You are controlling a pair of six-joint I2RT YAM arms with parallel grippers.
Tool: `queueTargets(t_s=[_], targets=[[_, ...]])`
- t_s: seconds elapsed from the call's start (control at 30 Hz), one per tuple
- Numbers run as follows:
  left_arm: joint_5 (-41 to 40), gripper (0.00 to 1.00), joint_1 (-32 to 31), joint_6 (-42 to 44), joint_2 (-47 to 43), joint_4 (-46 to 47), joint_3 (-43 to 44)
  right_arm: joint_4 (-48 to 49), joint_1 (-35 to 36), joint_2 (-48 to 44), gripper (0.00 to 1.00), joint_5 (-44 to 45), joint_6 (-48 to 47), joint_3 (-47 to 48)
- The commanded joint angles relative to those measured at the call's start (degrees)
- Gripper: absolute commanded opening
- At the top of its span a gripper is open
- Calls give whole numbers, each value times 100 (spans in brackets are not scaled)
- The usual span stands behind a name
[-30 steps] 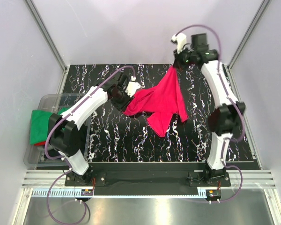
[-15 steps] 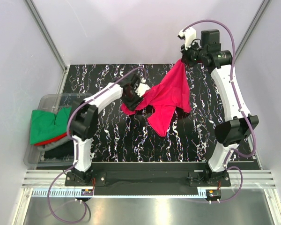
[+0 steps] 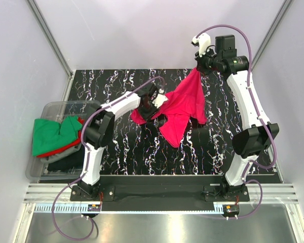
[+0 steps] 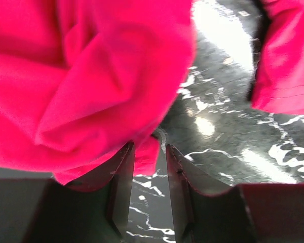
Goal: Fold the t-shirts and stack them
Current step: Flatten the tshirt out
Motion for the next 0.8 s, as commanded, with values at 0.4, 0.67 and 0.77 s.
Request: queueTargets(t_s=[0.4, 0.67, 0.77], targets=[[-890, 24, -323, -309, -875, 405, -755, 217, 42, -255, 0, 17, -20, -17], [-1050, 29, -323, -282, -761, 538, -748, 226, 34, -220, 0, -10, 6, -8], [-1128, 30, -323, -256, -603, 538, -704, 226, 34, -220, 0, 8, -3, -26]])
